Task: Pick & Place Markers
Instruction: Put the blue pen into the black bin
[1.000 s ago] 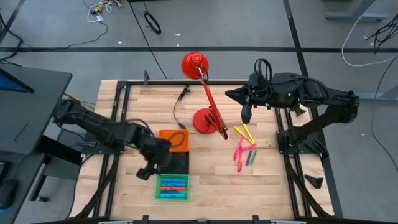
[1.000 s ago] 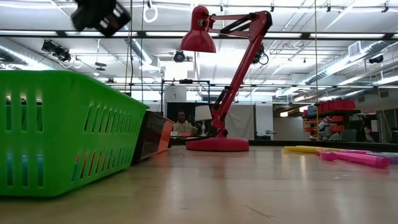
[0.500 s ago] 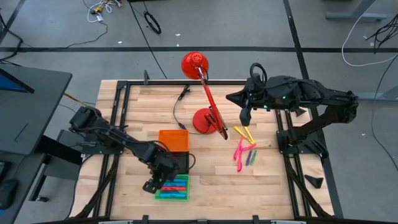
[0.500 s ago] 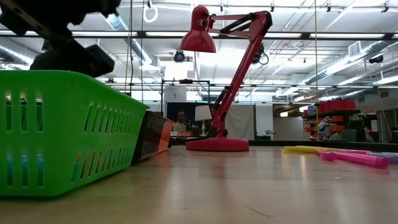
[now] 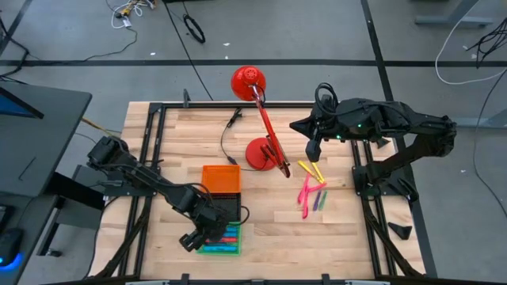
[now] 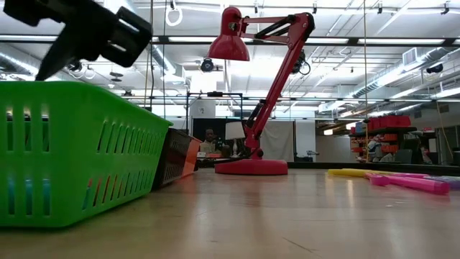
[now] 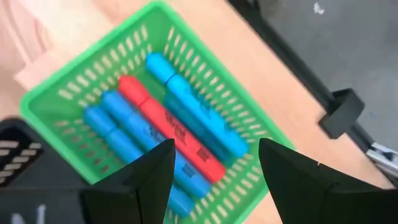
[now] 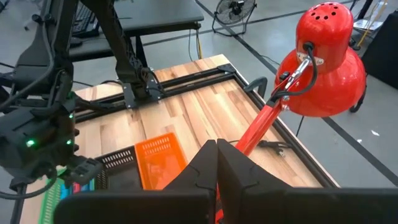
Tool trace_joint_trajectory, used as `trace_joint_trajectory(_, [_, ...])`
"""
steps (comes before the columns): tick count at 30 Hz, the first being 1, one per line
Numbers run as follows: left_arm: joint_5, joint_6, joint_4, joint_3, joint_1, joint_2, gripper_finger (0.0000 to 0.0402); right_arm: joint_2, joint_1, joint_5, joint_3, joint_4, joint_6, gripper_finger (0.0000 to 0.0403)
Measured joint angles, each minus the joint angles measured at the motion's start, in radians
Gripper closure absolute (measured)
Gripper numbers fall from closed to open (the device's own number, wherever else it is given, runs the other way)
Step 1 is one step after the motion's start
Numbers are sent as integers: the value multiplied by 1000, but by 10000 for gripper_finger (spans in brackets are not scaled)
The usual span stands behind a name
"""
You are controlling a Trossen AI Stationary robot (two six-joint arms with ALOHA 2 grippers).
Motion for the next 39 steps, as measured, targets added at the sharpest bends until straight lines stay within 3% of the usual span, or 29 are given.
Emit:
trace_joint_trajectory(5, [57,-172,19,12,1,0,166,0,0,0,0,0,3,395])
trace_joint_trajectory(12, [42,-396,21,12,-1,0,196,0,0,1,0,1,4,395])
trace_joint_trajectory(17, [-14,-401,22,11,-6,4,206,0,0,1,0,1,3,395])
trace_joint_trajectory(39, [-32,-471,43,10,-24,121,207,3,0,3,0,-12,-31,395])
